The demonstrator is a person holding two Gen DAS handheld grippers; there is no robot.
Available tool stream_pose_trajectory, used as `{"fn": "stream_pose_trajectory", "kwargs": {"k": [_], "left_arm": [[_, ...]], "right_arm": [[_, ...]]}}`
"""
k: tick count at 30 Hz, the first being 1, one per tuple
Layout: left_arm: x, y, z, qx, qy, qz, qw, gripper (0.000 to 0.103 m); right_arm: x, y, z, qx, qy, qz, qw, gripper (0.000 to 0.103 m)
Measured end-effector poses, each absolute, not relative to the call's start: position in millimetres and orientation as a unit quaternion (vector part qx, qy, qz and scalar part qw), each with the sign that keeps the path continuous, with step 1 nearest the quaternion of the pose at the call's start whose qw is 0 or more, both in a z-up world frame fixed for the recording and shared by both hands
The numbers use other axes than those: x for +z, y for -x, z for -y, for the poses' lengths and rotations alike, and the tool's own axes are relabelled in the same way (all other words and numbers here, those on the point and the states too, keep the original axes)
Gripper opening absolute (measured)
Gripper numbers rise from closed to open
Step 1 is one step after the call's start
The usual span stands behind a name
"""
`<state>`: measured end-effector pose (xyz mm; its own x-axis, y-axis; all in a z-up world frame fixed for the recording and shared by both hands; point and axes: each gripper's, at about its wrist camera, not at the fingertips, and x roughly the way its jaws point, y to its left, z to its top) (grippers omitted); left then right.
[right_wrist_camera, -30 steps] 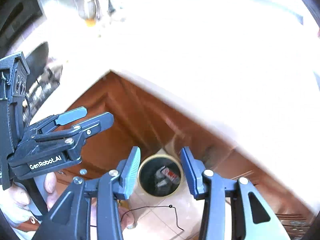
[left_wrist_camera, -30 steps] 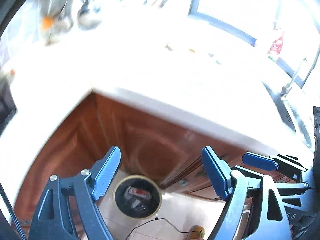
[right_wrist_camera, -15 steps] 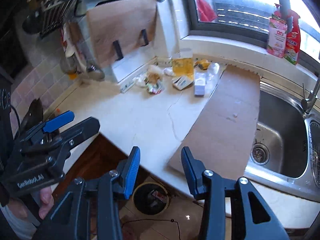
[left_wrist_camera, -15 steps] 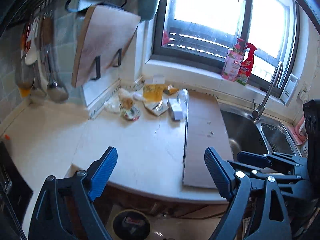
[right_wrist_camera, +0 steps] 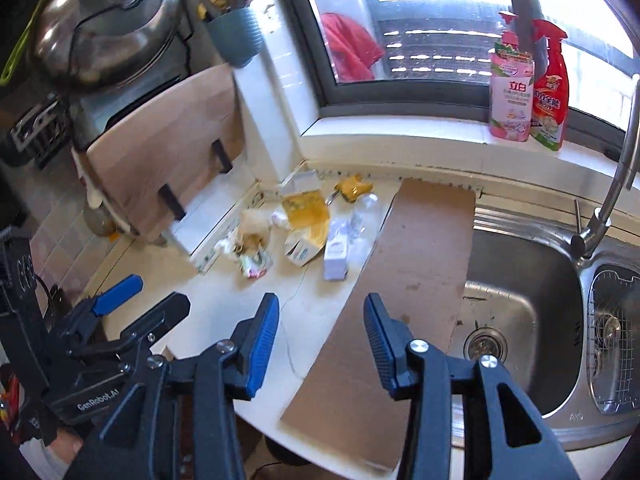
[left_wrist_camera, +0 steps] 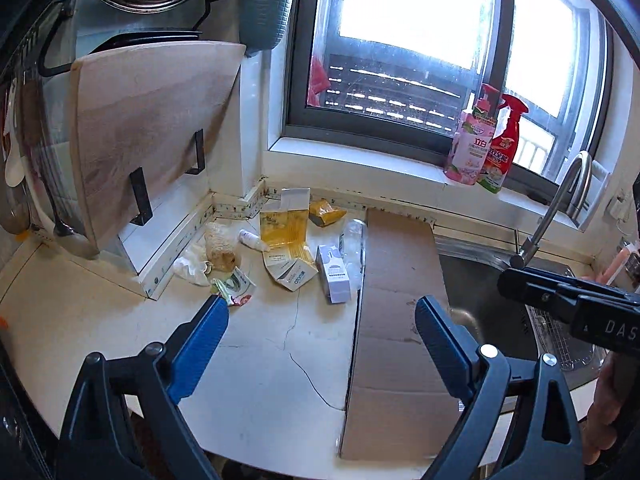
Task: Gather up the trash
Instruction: 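Move both tools back toward the remaining boxes on the counter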
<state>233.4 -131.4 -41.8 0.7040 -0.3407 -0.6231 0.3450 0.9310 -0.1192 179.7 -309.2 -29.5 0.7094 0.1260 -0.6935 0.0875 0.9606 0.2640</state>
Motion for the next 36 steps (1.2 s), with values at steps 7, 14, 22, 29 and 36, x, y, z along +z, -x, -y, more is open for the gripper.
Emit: {"fn": "stream_pose_trajectory", "kwargs": {"k": [7,14,22,29,36], "left_arm": [[-55,-275,161,-0.181,-0.011,-0.347,0.92,0.093],[-75,-309,193,-0.18,-0.029,-0.353,0.918,0.093],[-118,-350,213,-0.198,-0.014,-0.385,0.901,0.087],[-168,-386,230,-0.2,0.005,-0.442,0.874,0.076],[-199,-412,232,-0.186,0.035,-0.471,0.861,0.068]], "right_arm": [[-31,-222,337,-0.015,-0.146,-0.375,0.915,0.06],[-49,-271,349,-0.019,-0.143,-0.396,0.907,0.06],[-90,-328,355,-0.005,-0.16,-0.44,0.884,0.06],[-145,-377,361,0.006,-0.21,-0.479,0.852,0.06],[-179,-405,370,-0.003,-0.242,-0.484,0.841,0.061]]}}
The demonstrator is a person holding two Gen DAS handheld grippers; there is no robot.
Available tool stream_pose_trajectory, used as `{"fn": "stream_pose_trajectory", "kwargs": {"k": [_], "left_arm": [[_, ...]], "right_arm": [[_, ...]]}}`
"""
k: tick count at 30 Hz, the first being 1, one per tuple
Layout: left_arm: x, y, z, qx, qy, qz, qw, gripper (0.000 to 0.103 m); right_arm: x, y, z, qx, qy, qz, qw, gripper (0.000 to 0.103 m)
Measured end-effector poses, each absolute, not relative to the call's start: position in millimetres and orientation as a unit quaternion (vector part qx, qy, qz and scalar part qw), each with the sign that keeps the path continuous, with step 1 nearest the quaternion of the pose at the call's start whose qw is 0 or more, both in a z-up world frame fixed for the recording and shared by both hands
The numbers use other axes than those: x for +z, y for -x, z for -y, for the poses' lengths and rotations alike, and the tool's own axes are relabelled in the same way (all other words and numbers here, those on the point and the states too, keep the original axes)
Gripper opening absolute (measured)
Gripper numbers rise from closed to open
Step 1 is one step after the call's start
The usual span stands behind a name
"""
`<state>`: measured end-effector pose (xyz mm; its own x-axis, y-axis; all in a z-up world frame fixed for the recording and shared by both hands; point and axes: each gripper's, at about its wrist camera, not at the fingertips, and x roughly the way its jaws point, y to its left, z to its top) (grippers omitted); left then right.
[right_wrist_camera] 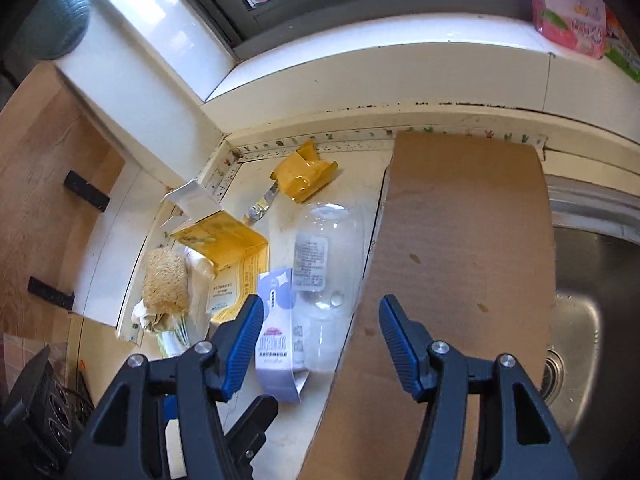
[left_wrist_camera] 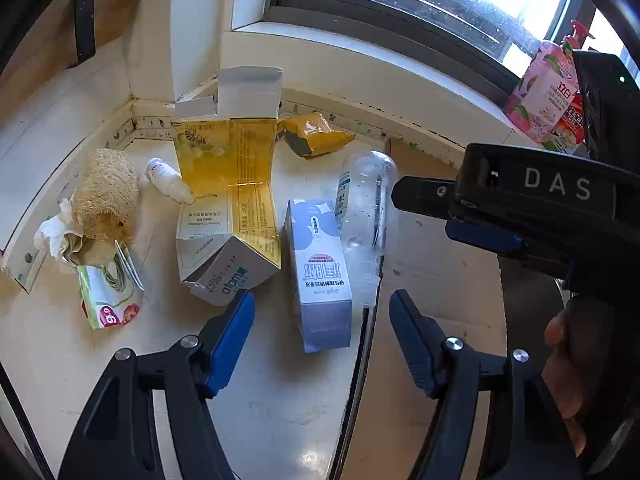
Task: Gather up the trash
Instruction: 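Move both tools back toward the remaining boxes on the counter, then grasp the white-and-blue milk carton with the left tool while the right tool grasps the clear bottle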
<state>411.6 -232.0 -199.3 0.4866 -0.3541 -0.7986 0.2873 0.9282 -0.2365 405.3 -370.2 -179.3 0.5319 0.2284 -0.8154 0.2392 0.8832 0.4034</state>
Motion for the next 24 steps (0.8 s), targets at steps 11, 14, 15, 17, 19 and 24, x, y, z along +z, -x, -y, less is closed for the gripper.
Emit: {"fn": "stream_pose_trajectory", "kwargs": {"k": [11,14,15,17,19,24], "left_arm": [[-219,-433,239,-0.178,0.049,-0.484,0.855,0.057],[-227,-439,238,-0.179,0.059,-0.499,0.846,0.038],[-230,-441,238,-0.18,0.062,-0.501,0.844,0.036],[-230,-442,237,-0.177,0.065,-0.497,0.847,0.036],[-231,-442,236,-0.179,0.07,-0.496,0.847,0.035],[-225,-436,231,-0.173,0.053,-0.486,0.855,0.033]], "right_arm": [[-216,-436,366,-0.018,-0.243,-0.501,0.83,0.06],[-226,-441,365,-0.014,-0.244,-0.507,0.827,0.06],[-227,-441,364,-0.015,-0.24,-0.508,0.827,0.06],[-227,-442,361,-0.013,-0.232,-0.505,0.831,0.056],[-227,-441,357,-0.012,-0.224,-0.503,0.834,0.055],[-225,-436,354,-0.011,-0.218,-0.497,0.84,0.054]]}}
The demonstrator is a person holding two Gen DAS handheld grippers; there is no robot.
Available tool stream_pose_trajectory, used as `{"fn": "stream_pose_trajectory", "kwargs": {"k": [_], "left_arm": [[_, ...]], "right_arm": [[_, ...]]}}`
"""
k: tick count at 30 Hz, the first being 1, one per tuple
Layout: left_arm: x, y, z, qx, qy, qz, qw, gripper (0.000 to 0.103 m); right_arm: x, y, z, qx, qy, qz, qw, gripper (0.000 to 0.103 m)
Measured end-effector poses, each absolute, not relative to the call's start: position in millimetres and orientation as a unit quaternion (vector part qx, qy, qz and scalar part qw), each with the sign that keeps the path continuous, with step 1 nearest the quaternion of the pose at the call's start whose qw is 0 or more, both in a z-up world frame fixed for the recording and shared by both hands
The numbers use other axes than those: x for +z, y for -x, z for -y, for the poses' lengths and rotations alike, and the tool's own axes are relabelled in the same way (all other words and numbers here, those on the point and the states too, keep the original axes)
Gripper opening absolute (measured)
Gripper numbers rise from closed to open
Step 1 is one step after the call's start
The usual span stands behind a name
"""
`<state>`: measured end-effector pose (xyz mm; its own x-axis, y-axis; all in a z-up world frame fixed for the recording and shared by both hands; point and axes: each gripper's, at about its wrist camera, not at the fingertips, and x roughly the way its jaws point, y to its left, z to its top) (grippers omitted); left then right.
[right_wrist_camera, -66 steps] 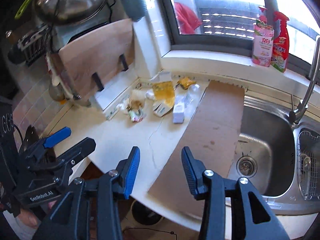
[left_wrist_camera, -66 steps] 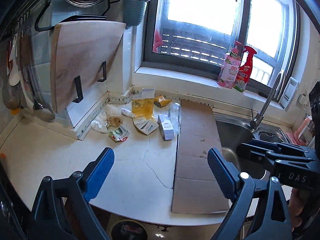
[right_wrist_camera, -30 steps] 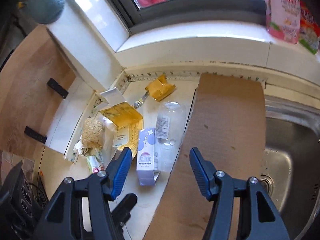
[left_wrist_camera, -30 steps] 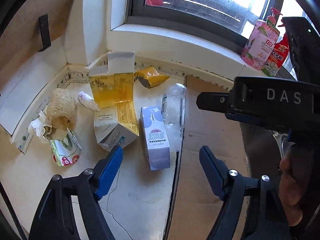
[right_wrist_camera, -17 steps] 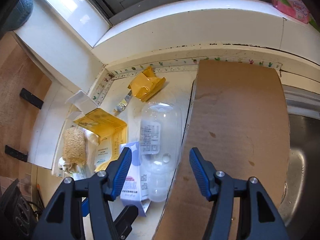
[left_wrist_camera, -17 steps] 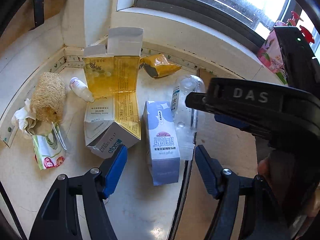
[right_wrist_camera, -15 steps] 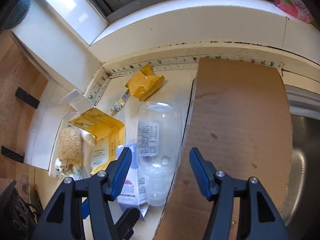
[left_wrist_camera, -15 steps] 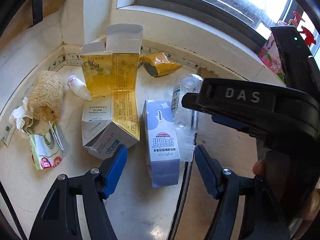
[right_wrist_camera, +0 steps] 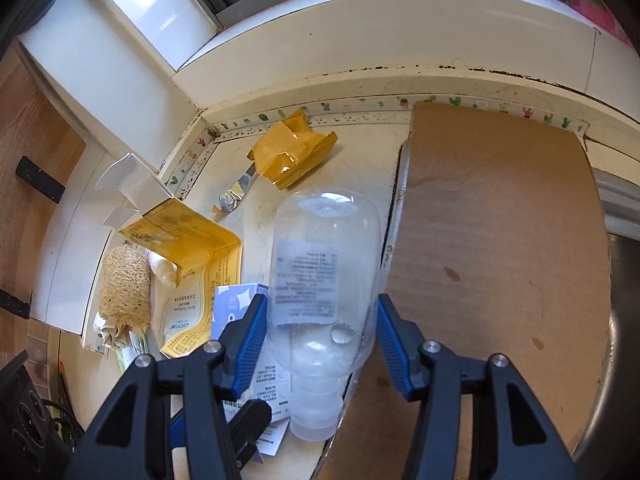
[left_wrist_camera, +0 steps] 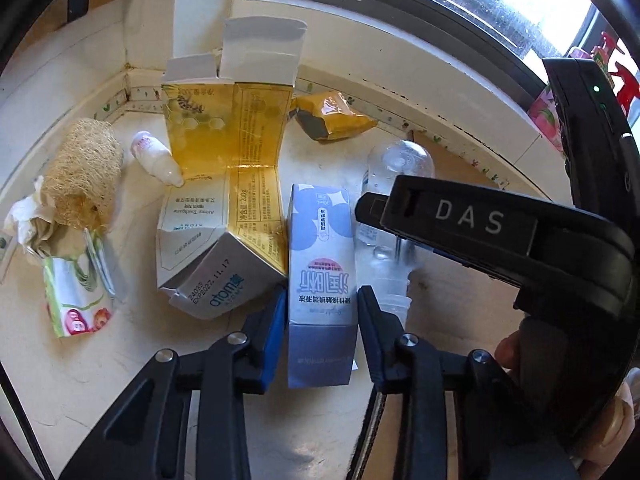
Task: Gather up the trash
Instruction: 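Grasp the white-and-blue milk carton with the left tool while the right tool grasps the clear bottle, then carry the milk carton and clear bottle down over the floor trash bin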
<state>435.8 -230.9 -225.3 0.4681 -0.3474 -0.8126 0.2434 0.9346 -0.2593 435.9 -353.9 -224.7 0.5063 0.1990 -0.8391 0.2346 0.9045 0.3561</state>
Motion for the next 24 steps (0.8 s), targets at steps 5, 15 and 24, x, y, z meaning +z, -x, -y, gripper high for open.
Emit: {"fn": "stream_pose_trajectory", "kwargs": {"k": [5,15,24], "left_arm": [[-209,-423,221,-0.17,0.047,-0.475,0.862,0.033],[-153,-386,194,-0.178,0.037,-0.439,0.88,0.033],[-96,-340,155,-0.171,0.037,-0.428,0.887,0.033]], "right_arm": [[-215,-425,353,-0.001,-0.233,-0.484,0.843,0.053],[-173,-381,342,0.04,-0.249,-0.454,0.854,0.053],[-113,-321,323,0.071,-0.244,-0.425,0.869,0.053]]}}
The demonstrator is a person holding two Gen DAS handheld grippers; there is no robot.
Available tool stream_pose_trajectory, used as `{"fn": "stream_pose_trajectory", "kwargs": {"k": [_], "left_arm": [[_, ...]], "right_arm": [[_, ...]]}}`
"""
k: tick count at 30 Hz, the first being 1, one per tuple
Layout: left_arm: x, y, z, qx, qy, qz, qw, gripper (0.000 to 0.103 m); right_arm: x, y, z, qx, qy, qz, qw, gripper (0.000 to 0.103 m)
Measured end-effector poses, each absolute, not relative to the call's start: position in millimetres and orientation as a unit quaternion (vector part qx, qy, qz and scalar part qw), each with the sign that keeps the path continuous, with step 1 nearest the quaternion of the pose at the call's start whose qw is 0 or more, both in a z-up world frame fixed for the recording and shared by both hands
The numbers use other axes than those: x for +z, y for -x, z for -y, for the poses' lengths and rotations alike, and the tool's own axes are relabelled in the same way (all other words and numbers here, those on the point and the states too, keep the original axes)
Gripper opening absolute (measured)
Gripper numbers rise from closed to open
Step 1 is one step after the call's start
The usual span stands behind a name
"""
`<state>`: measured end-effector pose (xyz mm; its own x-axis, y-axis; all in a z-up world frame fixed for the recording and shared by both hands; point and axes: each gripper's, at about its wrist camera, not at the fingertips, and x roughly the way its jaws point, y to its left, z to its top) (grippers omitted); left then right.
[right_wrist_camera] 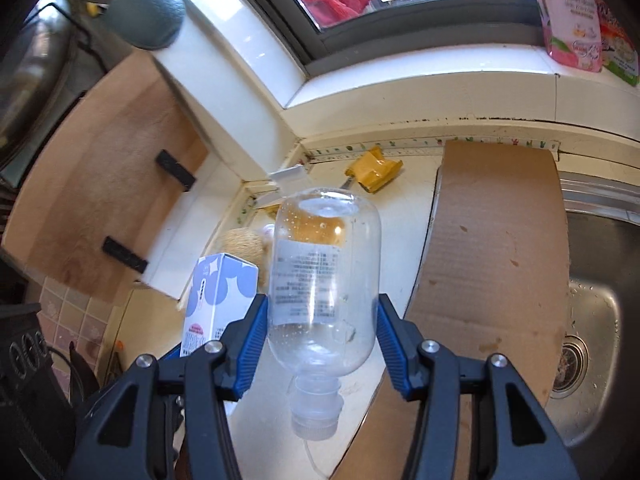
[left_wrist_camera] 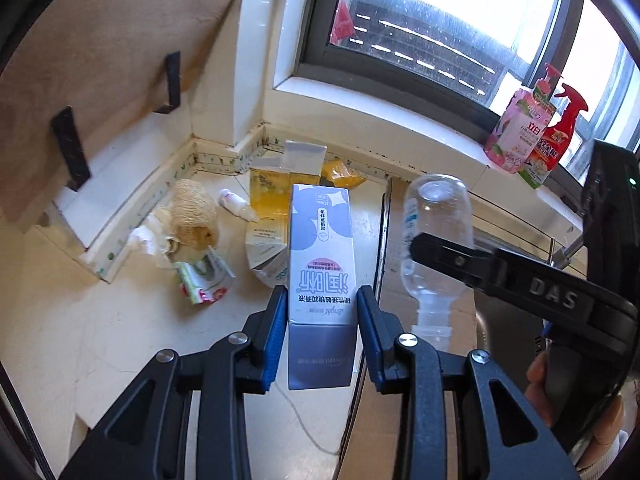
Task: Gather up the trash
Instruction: 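Carry the milk carton and clear bottle down over the floor trash bin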
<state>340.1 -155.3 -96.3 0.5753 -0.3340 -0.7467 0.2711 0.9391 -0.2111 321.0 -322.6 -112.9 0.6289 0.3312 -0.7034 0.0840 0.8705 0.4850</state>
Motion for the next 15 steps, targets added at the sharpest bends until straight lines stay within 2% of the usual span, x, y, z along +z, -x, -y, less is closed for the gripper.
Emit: {"fn": "stream_pose_trajectory", "kwargs": {"k": [15], "left_arm": [[-3,-246,90,-0.173,0.032,-0.375,0.91,0.033]], "right_arm": [[-13,-223,270,0.13,-0.189,-0.383,0.895,0.053]]}}
